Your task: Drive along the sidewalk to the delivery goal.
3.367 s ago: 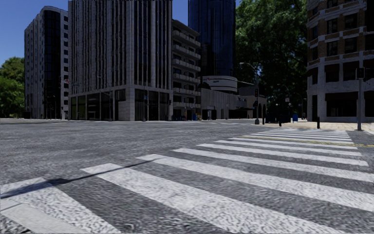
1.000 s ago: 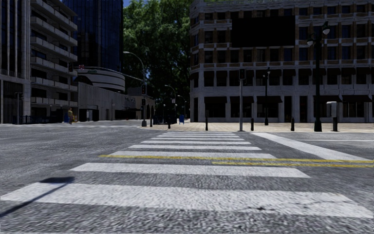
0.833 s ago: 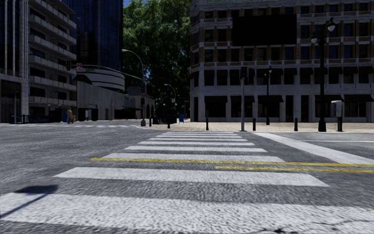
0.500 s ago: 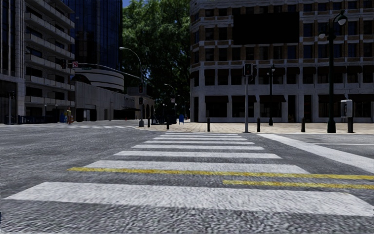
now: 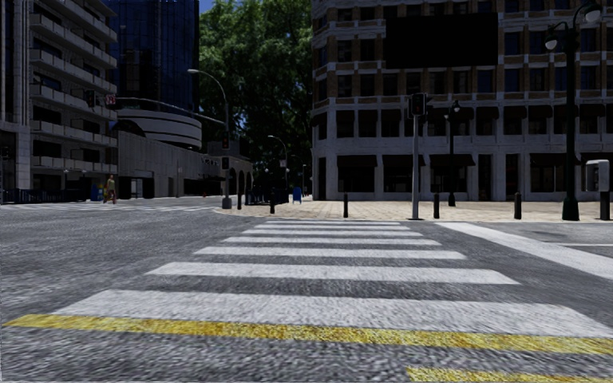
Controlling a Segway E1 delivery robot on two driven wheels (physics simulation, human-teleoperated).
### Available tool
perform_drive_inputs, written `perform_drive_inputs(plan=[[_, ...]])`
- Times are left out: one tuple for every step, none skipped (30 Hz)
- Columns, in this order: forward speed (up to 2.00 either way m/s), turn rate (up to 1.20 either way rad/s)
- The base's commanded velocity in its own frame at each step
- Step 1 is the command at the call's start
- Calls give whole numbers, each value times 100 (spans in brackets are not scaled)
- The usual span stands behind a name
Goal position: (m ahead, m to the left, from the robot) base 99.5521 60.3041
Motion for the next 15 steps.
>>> perform_drive_inputs(plan=[[197, 0], [197, 0], [197, 0], [197, 0], [197, 0], [197, 0], [197, 0], [197, 0], [197, 0], [197, 0], [197, 0], [197, 0], [197, 0], [197, 0], [197, 0]])
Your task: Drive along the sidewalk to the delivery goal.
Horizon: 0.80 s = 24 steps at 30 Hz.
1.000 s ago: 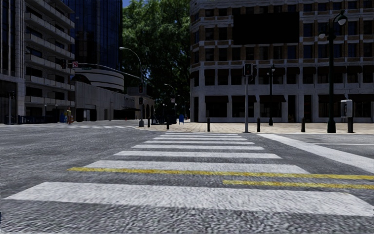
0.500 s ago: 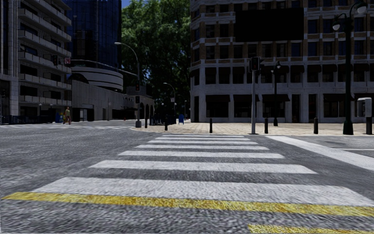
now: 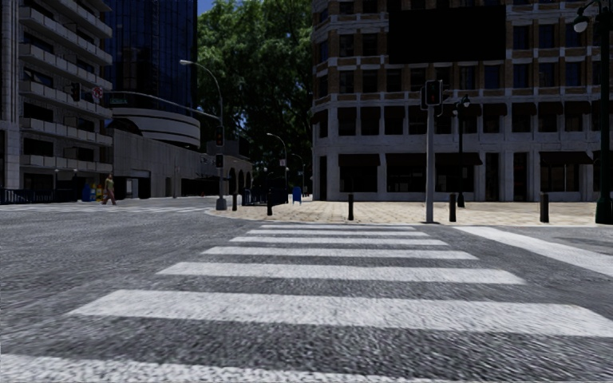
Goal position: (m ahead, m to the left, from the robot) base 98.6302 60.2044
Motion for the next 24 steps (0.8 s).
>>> perform_drive_inputs(plan=[[197, 0], [197, 0], [197, 0], [197, 0], [197, 0], [197, 0], [197, 0], [197, 0], [197, 0], [197, 0], [197, 0], [197, 0], [197, 0], [197, 0], [197, 0], [197, 0], [197, 0], [197, 0], [197, 0], [197, 0], [197, 0], [197, 0], [197, 0], [197, 0]])
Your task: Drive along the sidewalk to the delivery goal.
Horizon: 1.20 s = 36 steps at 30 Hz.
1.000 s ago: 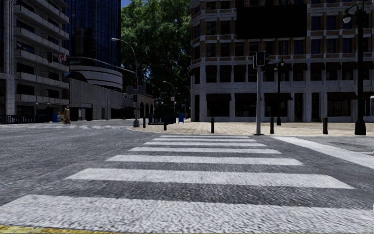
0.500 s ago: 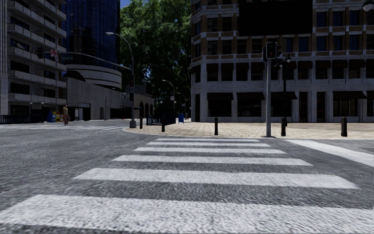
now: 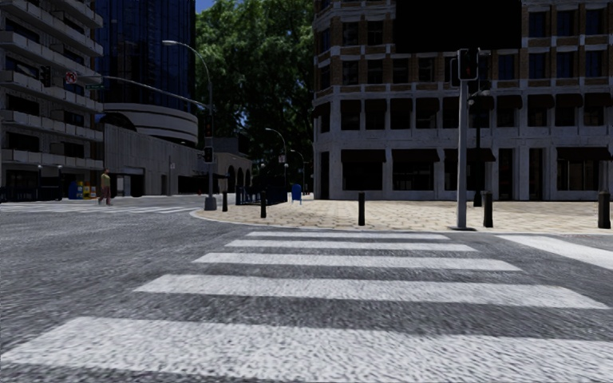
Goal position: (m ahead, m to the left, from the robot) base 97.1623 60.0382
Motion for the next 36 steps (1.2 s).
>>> perform_drive_inputs(plan=[[197, 0], [197, 0], [197, 0], [197, 0], [197, 0], [197, 0], [197, 0], [197, 0], [197, 0], [197, 0], [197, 0], [197, 0], [197, 0], [197, 0], [197, 0], [197, 0], [197, 0], [197, 0], [197, 0], [197, 0], [197, 0], [197, 0], [197, 0], [197, 0], [197, 0], [197, -3], [197, -3], [197, -6], [197, -7], [197, -10], [197, -10], [197, -14], [197, -15], [197, -15], [197, -15], [197, -15]])
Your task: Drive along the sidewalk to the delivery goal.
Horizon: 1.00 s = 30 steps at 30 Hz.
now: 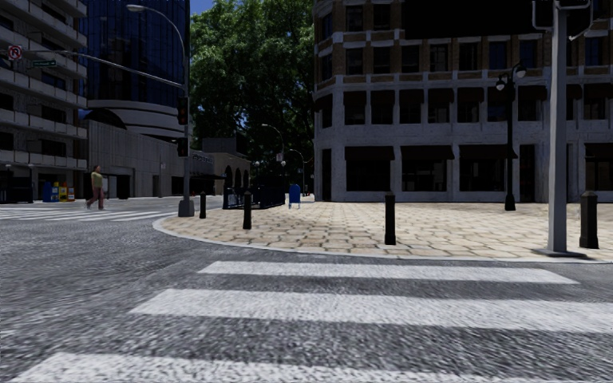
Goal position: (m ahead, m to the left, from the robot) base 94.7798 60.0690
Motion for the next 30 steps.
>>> perform_drive_inputs(plan=[[197, -15], [197, -15], [197, -15], [197, -15], [197, -15], [197, -15], [197, -15], [197, -15], [197, -17], [197, -17], [197, -19], [197, -20], [197, -22], [197, -22], [197, -22], [197, -22], [197, -22], [197, -22], [197, -22], [197, -22], [197, -13], [197, -13], [197, 0], [197, 0], [197, 0], [197, 0], [197, 0], [197, 0], [197, 0], [197, 0]])
